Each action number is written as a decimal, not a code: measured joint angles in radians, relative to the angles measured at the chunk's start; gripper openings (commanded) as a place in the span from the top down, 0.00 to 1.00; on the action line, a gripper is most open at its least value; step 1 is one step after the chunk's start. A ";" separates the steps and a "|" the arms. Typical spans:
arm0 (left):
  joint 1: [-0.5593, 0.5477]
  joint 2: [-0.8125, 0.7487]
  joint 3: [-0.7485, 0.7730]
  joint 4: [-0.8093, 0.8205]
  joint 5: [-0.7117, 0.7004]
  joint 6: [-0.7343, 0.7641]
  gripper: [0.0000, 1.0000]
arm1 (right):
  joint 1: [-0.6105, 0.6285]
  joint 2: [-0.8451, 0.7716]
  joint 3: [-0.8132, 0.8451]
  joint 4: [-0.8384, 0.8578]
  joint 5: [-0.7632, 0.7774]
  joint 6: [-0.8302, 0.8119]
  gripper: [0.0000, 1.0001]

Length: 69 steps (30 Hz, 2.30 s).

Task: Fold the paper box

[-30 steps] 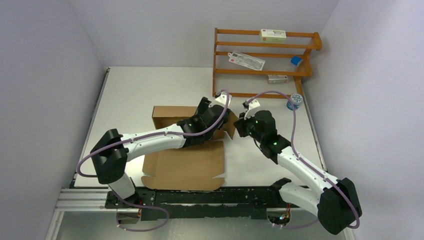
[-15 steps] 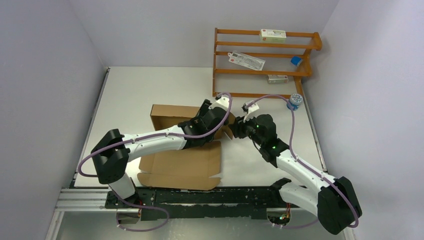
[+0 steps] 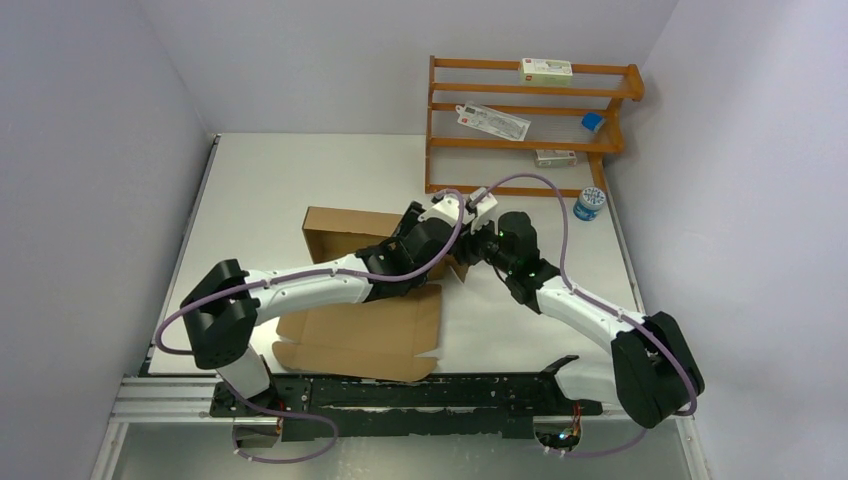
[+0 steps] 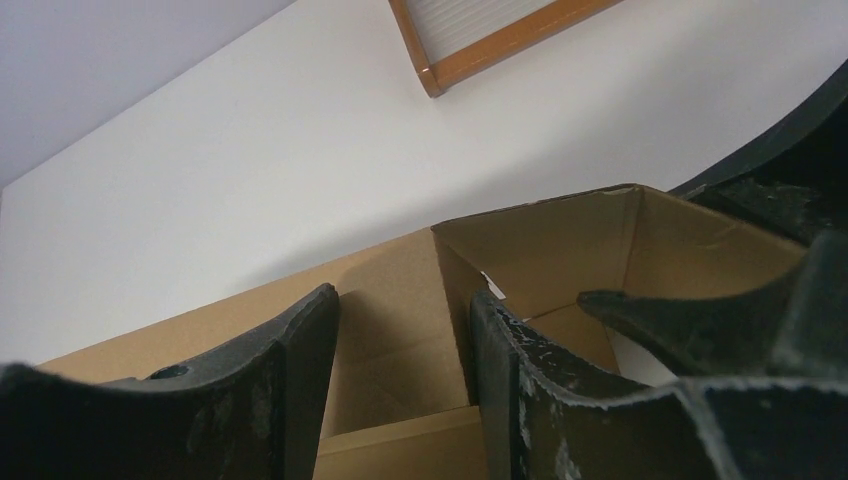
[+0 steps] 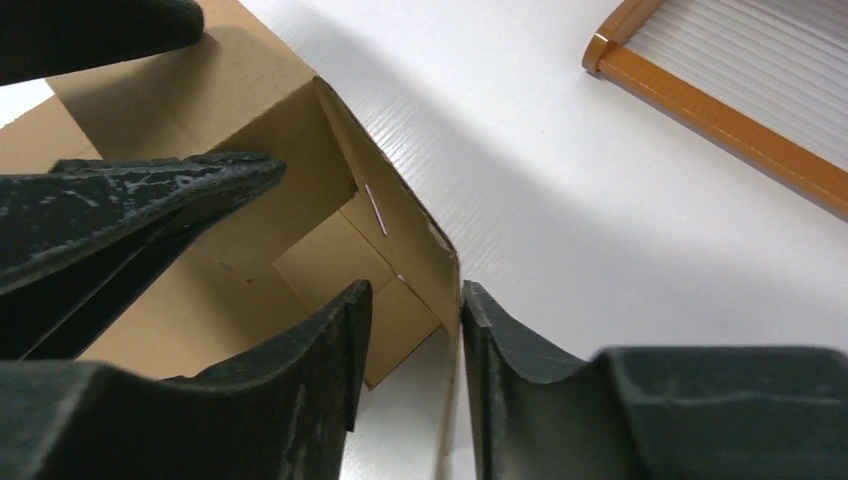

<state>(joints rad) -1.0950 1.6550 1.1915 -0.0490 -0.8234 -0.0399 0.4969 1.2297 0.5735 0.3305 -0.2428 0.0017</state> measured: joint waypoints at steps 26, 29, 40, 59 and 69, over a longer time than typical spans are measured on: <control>-0.168 -0.341 -0.340 0.056 0.049 -0.072 0.33 | 0.083 -0.002 0.025 -0.045 0.177 0.059 1.00; -0.184 -0.372 -0.445 0.089 0.079 -0.100 0.29 | 0.092 -0.002 0.027 -0.045 0.173 0.042 1.00; -0.159 -0.196 -0.636 0.448 0.114 -0.099 0.22 | 0.116 0.005 0.038 -0.047 0.147 -0.006 1.00; 0.023 0.074 -0.615 0.757 0.235 -0.212 0.36 | 0.147 0.014 0.038 -0.045 0.146 -0.034 1.00; 0.150 0.074 -0.673 0.859 0.388 -0.430 0.48 | 0.168 0.020 0.045 -0.055 0.153 -0.044 1.00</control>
<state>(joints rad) -0.9455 1.7294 0.5182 0.8104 -0.4351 -0.4694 0.6651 1.2495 0.6189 0.2756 -0.0895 -0.0425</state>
